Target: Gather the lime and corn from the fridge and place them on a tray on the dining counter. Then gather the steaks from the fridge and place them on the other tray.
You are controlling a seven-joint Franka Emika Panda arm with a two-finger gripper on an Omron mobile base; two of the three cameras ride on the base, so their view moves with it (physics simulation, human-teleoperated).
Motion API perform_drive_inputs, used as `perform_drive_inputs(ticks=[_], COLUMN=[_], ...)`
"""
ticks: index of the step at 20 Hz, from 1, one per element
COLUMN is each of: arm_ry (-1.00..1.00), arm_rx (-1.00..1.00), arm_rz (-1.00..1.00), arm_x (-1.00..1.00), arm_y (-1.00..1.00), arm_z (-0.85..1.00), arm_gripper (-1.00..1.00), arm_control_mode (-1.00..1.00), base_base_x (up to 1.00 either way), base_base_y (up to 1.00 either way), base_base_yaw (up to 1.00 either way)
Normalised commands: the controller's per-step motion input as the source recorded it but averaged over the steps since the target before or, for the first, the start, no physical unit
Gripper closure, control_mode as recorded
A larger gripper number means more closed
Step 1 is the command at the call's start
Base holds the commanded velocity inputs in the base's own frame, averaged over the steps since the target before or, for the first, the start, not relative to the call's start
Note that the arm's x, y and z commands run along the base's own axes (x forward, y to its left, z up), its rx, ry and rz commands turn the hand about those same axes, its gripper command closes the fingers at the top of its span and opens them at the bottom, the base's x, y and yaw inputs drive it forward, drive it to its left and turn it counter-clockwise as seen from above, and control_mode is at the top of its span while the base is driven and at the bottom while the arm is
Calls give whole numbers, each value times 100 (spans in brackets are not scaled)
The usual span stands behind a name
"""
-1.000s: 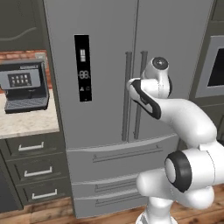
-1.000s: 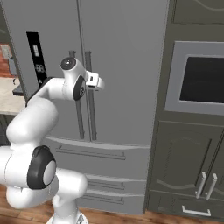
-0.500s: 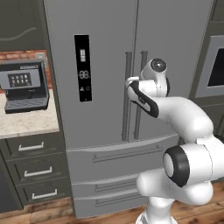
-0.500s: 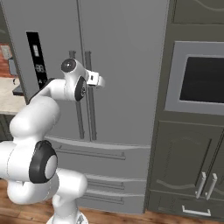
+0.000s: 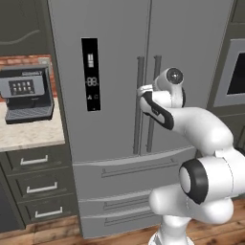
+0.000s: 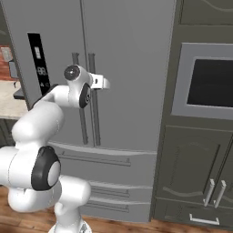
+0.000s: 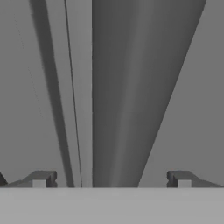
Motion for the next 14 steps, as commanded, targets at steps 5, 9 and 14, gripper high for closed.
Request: perform_drive_inputs(ticks=[5,9,14], arm_ry=[0,0,-5], arm_rx=[0,0,0], arm_rz=[0,0,-2], arm_x=[33,-11,-60], arm_y=[0,0,-27], arm_z=[0,0,0], arm_gripper=[100,100,100], arm_control_mode=[-100,-100,-100], base_base_x=[0,0,0], base_base_y=[0,0,0], base_base_yaw=[0,0,0])
